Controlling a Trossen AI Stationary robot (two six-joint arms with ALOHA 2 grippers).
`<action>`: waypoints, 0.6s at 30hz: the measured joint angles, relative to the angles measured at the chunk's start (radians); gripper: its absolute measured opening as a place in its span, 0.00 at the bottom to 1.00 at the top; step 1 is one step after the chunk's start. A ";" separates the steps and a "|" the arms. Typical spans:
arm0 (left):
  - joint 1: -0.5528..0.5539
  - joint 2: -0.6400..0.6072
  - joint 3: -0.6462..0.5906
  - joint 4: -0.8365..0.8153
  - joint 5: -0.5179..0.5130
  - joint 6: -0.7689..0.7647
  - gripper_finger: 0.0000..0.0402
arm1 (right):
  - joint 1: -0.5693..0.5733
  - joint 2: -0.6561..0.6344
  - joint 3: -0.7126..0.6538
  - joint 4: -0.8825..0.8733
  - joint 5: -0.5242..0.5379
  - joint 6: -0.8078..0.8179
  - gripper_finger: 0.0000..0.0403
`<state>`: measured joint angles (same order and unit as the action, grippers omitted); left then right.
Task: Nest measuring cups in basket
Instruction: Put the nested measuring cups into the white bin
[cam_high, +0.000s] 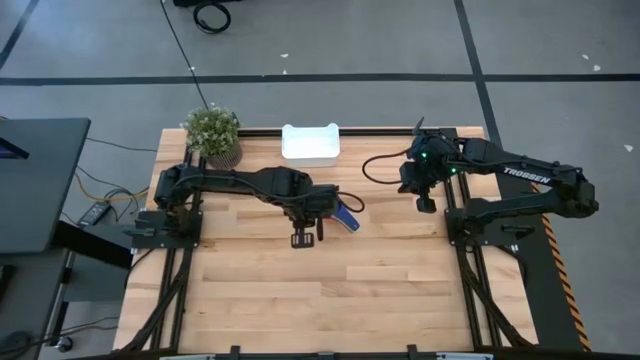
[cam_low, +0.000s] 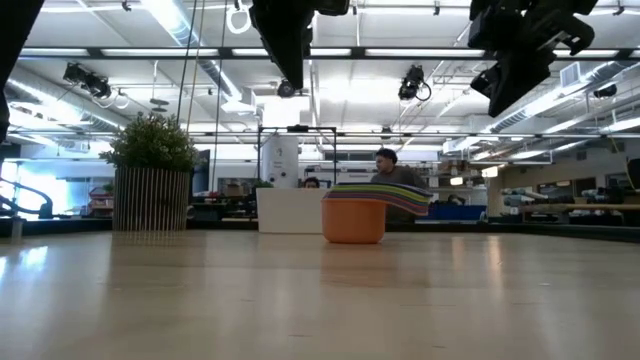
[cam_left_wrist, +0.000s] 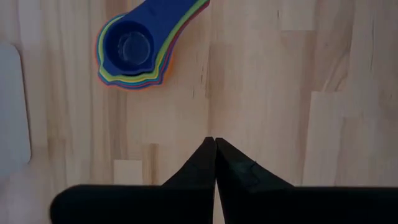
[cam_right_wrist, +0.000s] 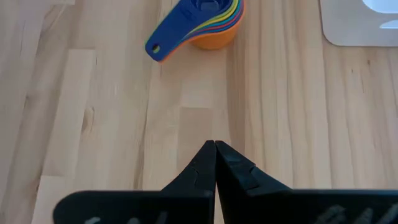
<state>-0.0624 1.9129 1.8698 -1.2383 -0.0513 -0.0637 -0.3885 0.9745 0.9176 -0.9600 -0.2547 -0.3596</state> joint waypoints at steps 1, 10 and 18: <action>0.001 0.000 0.000 0.000 0.000 0.001 0.04 | 0.000 0.000 0.000 0.000 0.000 0.000 0.03; 0.023 0.000 0.000 0.004 0.000 0.090 0.07 | 0.000 0.000 0.000 0.001 -0.001 0.000 0.03; 0.064 0.000 0.000 0.018 -0.001 0.049 0.22 | 0.000 0.000 0.000 0.001 0.000 0.001 0.03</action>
<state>0.0018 1.9133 1.8698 -1.2199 -0.0521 -0.0147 -0.3885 0.9745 0.9176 -0.9592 -0.2552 -0.3588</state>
